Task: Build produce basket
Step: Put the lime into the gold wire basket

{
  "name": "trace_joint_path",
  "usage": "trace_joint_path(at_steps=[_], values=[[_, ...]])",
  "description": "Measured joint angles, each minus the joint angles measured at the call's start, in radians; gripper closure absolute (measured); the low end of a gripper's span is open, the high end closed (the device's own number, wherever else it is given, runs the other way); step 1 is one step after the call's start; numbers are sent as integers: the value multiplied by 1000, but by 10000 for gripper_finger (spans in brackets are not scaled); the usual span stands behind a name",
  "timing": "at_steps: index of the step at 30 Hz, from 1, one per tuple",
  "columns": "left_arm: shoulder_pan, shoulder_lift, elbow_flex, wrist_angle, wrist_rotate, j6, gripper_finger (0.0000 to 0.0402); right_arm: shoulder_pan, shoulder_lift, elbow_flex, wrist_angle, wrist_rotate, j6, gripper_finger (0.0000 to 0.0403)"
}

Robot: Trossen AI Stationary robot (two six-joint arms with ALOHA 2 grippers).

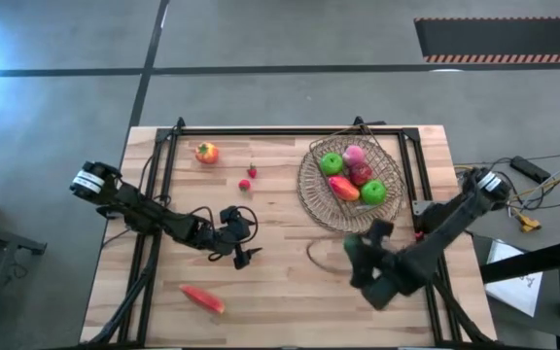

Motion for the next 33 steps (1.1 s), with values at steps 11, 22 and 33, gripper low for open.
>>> trace_joint_path(at_steps=[11, 22, 33], values=[[0, 0, -3, 5, 0, 0, 17, -593, -115, 21, -23, -286, -342, 169], [0, 0, -9, 18, 0, 0, 17, -972, -67, -32, -27, -622, -463, 168], [0, 1, -9, 26, 0, 17, 17, -969, 12, -122, -16, -674, -465, 166]])
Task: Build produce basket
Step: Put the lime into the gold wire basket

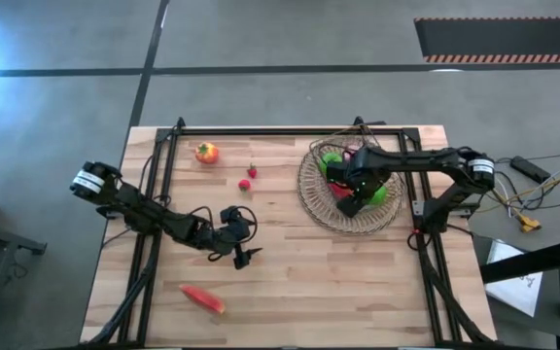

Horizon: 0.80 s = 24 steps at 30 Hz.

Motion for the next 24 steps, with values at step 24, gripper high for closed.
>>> trace_joint_path(at_steps=[24], values=[[0, 0, 0, 7, 0, 2, 17, 1, 61, -30, 114, -53, -55, 107]])
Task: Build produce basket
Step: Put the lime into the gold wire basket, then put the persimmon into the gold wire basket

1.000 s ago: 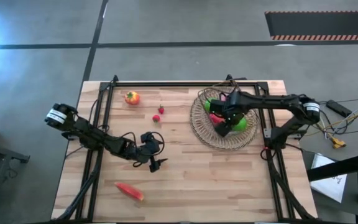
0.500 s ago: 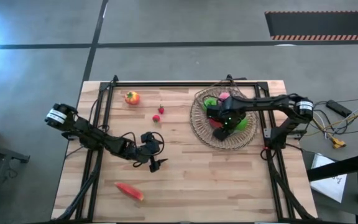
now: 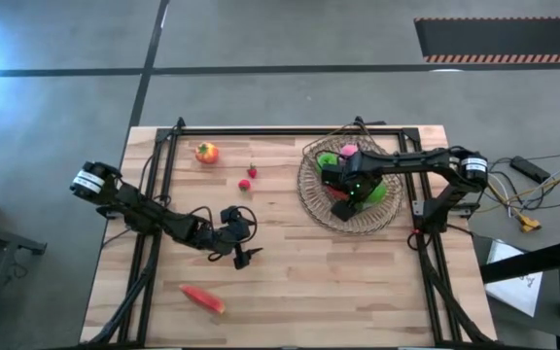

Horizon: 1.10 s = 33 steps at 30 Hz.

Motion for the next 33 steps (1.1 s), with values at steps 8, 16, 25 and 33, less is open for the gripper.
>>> trace_joint_path(at_steps=[8, 16, 25, 33], values=[[0, 0, 0, 6, 0, 0, 17, -1, -21, 20, -28, 21, -14, 88], [0, 0, 1, 18, 0, 0, 17, -1, -103, 70, -104, 62, -20, 112], [0, 0, 4, 18, 0, -1, 17, 15, -284, 90, -133, 102, 45, 139], [0, -30, 7, -24, 16, -2, 17, 295, -435, 79, 9, 422, 190, 161]])
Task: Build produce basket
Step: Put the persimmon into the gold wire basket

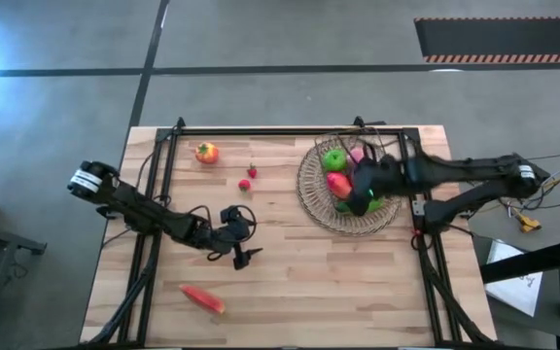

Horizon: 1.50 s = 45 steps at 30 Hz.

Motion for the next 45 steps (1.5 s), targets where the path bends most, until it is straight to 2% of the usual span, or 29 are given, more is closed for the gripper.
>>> trace_joint_path(at_steps=[4, 8, 11, 15, 19, 23, 28, 32, 37, 41, 45], values=[[0, -92, 19, -120, 5, -4, 17, 241, 7, -29, 190, 183, 35, 170], [-1, -207, 35, -274, 4, -52, 17, 450, 85, -51, 375, 349, 34, 174], [1, -301, 36, -347, -12, -56, 17, 560, 177, -60, 486, 449, 33, 174], [27, -430, 36, -458, -106, -123, 17, 646, 324, -61, 611, 497, 33, 174], [82, -545, 36, -612, -186, -204, 17, 685, 465, -61, 755, 507, 32, 174], [156, -609, 37, -741, -201, -237, 17, 695, 595, -61, 879, 522, 35, 174], [255, -618, 33, -856, -111, -236, 17, 696, 719, -61, 993, 523, 47, 174], [353, -587, 33, -891, -20, -178, 17, 708, 763, -61, 993, 509, 113, 174], [553, -527, 59, -884, 47, -67, 17, 748, 756, -61, 933, 500, 185, 174], [770, -459, 77, -874, 121, 33, 17, 766, 749, -61, 923, 563, 202, 174], [969, -387, 88, -817, 127, 137, 17, 773, 748, -64, 922, 602, 203, 175]])
